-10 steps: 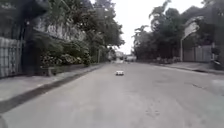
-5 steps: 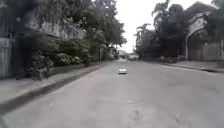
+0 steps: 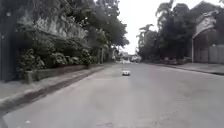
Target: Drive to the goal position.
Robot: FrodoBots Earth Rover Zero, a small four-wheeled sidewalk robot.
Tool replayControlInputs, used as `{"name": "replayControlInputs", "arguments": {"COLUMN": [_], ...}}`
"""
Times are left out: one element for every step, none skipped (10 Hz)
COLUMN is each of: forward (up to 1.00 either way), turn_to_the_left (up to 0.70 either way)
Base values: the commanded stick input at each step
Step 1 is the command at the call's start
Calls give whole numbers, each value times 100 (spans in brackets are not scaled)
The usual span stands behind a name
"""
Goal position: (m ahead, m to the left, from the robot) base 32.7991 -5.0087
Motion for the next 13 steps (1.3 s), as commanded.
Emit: {"name": "replayControlInputs", "arguments": {"forward": [100, 100, 100, 100, 100, 100, 100, 100, 100, 100, 100, 100, 100], "turn_to_the_left": [0, 0, -1, -18, -36, -39, -18, 0, 0, 0, 0, 0, 0]}}
